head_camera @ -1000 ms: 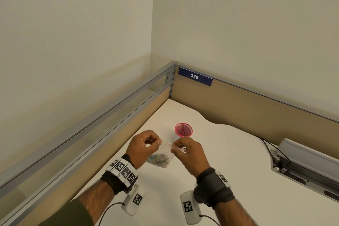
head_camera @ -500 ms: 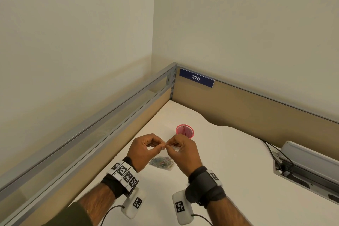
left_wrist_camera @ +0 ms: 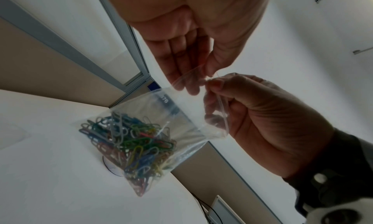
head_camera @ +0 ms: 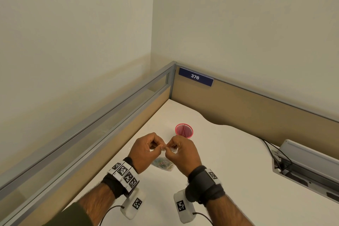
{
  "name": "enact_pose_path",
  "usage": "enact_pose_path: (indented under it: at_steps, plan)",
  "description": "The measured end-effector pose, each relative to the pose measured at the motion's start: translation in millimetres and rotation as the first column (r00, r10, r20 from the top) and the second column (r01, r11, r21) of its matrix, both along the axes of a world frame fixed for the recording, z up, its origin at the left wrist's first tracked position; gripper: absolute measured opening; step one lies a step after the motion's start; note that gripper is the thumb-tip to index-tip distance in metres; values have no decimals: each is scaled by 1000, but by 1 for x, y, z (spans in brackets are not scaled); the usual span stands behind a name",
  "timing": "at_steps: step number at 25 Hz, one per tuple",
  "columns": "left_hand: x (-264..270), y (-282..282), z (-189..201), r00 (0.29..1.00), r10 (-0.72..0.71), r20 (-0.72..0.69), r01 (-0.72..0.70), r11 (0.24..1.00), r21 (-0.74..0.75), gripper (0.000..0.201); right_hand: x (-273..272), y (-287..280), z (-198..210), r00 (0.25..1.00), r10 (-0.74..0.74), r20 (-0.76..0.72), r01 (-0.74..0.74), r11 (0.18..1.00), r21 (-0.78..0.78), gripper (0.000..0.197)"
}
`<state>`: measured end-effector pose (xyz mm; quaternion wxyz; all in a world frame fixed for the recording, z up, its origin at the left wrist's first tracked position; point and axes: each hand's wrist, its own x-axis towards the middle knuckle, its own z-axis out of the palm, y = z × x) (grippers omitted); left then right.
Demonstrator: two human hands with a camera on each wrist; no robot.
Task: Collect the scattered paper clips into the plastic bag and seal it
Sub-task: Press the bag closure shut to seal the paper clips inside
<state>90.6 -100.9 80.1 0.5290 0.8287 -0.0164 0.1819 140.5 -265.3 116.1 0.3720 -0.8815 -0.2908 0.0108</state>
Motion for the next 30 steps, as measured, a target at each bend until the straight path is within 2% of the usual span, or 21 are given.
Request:
enact_pose_path:
  at_steps: [6,11,16,19,24,30]
  plan:
    - [1,3,6,999,6,-35,-9,996,-88,10,7,-17,-2,1000,-6,-29,5,1000,-14,10]
    - [1,5,9,997,45,-65,-52,992,-118,7,10,-32,-2,999,6,-47,-3,998,64,11]
    - [0,-2,21,996,11,-92,-36,960,-279,3,13,-42,-2,995,-8,-103,28,979,201,10]
    - [3,-1,24,997,14,-73,-39,935,-353,3,15,-45,-4,988,-14,-152,48,974,223,4]
    - [4,7,20,997,35,-64,-54,944,-327,4,18,-41,-5,968,-57,-245,136,939,315,2]
    - [1,12,16,996,68,-50,-81,946,-313,5,16,-35,3,972,-72,-225,151,922,357,4]
